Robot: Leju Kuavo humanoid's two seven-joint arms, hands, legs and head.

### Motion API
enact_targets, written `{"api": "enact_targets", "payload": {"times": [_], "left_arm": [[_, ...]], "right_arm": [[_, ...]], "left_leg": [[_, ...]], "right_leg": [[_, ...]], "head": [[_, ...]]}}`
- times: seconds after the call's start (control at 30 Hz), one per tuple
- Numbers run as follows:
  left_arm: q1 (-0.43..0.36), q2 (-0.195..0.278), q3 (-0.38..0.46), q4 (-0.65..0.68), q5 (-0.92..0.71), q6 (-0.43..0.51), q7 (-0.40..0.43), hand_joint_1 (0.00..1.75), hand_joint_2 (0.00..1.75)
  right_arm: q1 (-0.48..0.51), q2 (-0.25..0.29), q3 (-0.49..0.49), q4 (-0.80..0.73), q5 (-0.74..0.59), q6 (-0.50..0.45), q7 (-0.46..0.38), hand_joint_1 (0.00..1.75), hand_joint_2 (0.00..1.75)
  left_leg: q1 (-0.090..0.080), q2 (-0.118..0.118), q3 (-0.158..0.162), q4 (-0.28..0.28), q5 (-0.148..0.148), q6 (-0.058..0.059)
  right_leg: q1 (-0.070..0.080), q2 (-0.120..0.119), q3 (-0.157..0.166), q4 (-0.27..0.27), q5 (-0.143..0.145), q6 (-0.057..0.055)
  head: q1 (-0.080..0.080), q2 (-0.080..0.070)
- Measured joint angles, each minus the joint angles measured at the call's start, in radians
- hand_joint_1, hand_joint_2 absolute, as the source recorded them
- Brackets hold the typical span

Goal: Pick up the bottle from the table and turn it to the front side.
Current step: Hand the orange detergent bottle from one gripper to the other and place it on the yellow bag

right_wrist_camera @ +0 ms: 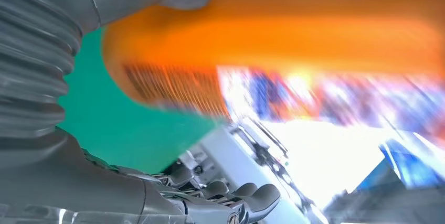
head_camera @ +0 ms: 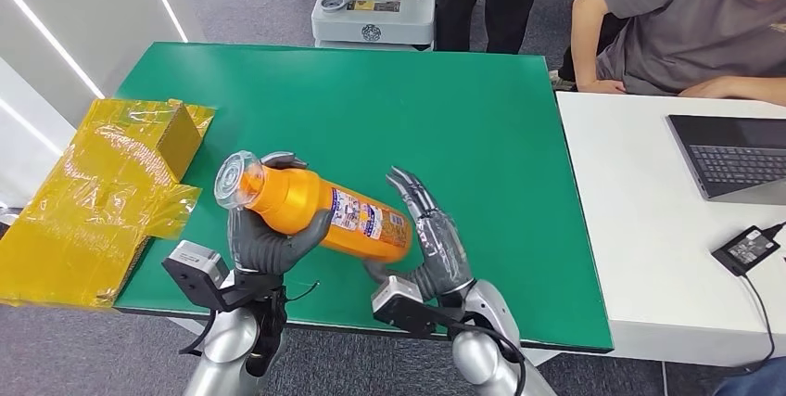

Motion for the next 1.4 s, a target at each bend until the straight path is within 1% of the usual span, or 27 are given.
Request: {"api": "enact_targets", "payload": {"times": [0.13, 0.2, 0.37, 0.6, 0.7, 0.73, 0.8, 0.93, 1.03, 1.07, 1.2, 1.33, 1.4], "left_arm": [[0.0, 0.0, 0.001, -0.001, 0.0, 0.007, 0.0, 1.75, 1.75], [0.0, 0.0, 0.001, -0.001, 0.0, 0.01, 0.0, 1.75, 1.75], [0.0, 0.0, 0.001, -0.001, 0.002, 0.013, 0.0, 1.75, 1.75], [0.0, 0.0, 0.003, -0.001, 0.003, 0.017, 0.0, 1.75, 1.75], [0.0, 0.001, 0.004, -0.001, 0.005, 0.025, -0.002, 1.75, 1.75], [0.0, 0.001, 0.006, -0.001, 0.005, 0.03, -0.003, 1.75, 1.75], [0.0, 0.002, 0.008, -0.001, 0.0, 0.043, -0.004, 1.75, 1.75], [0.0, 0.007, 0.01, -0.002, -0.029, 0.064, -0.002, 1.75, 1.75], [0.001, 0.013, 0.013, -0.007, -0.073, 0.083, 0.009, 1.75, 1.75], [0.001, 0.015, 0.015, -0.009, -0.105, 0.099, 0.018, 1.75, 1.75], [-0.014, 0.039, 0.035, -0.014, -0.315, 0.211, 0.081, 1.75, 1.75], [-0.037, 0.066, 0.056, -0.013, -0.412, 0.249, 0.114, 1.75, 1.75], [-0.053, 0.089, 0.062, -0.012, -0.503, 0.282, 0.149, 1.75, 1.75]], "right_arm": [[0.029, 0.0, 0.002, -0.094, -0.11, -0.022, -0.043, 0.0, 1.75], [0.046, 0.0, 0.004, -0.142, -0.182, -0.014, -0.072, 0.0, 1.75], [0.088, 0.0, 0.01, -0.28, -0.371, 0.067, -0.116, 0.0, 1.75], [0.13, 0.0, 0.017, -0.429, -0.514, 0.162, -0.165, 0.0, 1.75], [0.152, 0.0, 0.012, -0.485, -0.657, 0.216, -0.178, 0.0, 1.75], [0.159, 0.0, 0.007, -0.504, -0.689, 0.214, -0.175, 0.0, 1.75], [0.169, 0.0, -0.008, -0.531, -0.68, 0.166, -0.16, 0.0, 1.75], [0.175, 0.002, -0.029, -0.545, -0.578, 0.058, -0.143, 0.0, 1.75], [0.176, 0.004, -0.031, -0.543, -0.525, 0.005, -0.148, 0.0, 1.75], [0.176, 0.005, -0.032, -0.542, -0.515, -0.006, -0.149, 0.0, 1.75], [0.178, 0.006, -0.032, -0.533, -0.498, -0.033, -0.151, 0.0, 1.75], [0.181, 0.006, -0.032, -0.525, -0.494, -0.039, -0.151, 0.0, 1.75], [0.182, 0.006, -0.032, -0.522, -0.493, -0.042, -0.151, 0.0, 1.75]], "left_leg": [[0.0, 0.0, 0.0, 0.0, 0.0, 0.0], [0.0, 0.0, 0.0, 0.0, 0.0, 0.0], [0.0, 0.0, 0.0, 0.0, 0.0, 0.0], [0.0, 0.0, 0.0, 0.0, 0.0, 0.0], [0.0, 0.0, 0.0, 0.0, 0.0, 0.0], [0.0, 0.0, 0.0, 0.0, 0.0, 0.0], [0.0, 0.0, 0.0, 0.0, 0.0, 0.0], [0.0, 0.0, 0.0, 0.0, 0.0, 0.0], [0.0, 0.0, 0.0, 0.0, 0.0, 0.0], [0.0, 0.0, 0.0, 0.0, 0.0, 0.0], [0.0, 0.0, 0.0, 0.0, 0.0, 0.0], [0.0, 0.0, 0.0, -0.001, 0.0, -0.001], [0.0, 0.0, 0.0, -0.001, 0.0, -0.001]], "right_leg": [[0.0, 0.0, 0.0, 0.0, 0.0, 0.0], [0.0, 0.0, 0.0, 0.0, 0.0, 0.0], [0.0, 0.0, 0.0, 0.0, 0.0, 0.0], [0.0, 0.0, 0.0, 0.0, 0.0, 0.0], [0.0, 0.0, 0.0, 0.0, 0.0, 0.0], [0.0, 0.0, 0.0, 0.0, 0.0, 0.0], [0.0, 0.0, 0.0, 0.0, 0.0, 0.0], [0.0, 0.0, 0.0, 0.0, 0.0, 0.0], [0.0, 0.0, 0.0, 0.0, 0.0, 0.0], [0.0, 0.0, 0.0, 0.0, 0.0, 0.0], [0.0, 0.0, 0.0, 0.0, 0.0, 0.0], [0.0, 0.0, 0.0, 0.0, 0.0, 0.0], [0.0, 0.0, 0.0, 0.0, 0.0, 0.0]], "head": [[0.0, 0.0], [0.0, 0.0], [0.0, 0.0], [0.0, 0.0], [0.0, 0.0], [0.0, 0.0], [0.0, 0.0], [0.0, 0.0], [0.0, 0.0], [0.0, 0.0], [0.0, 0.0], [0.0, 0.0], [0.0, 0.0]]}}
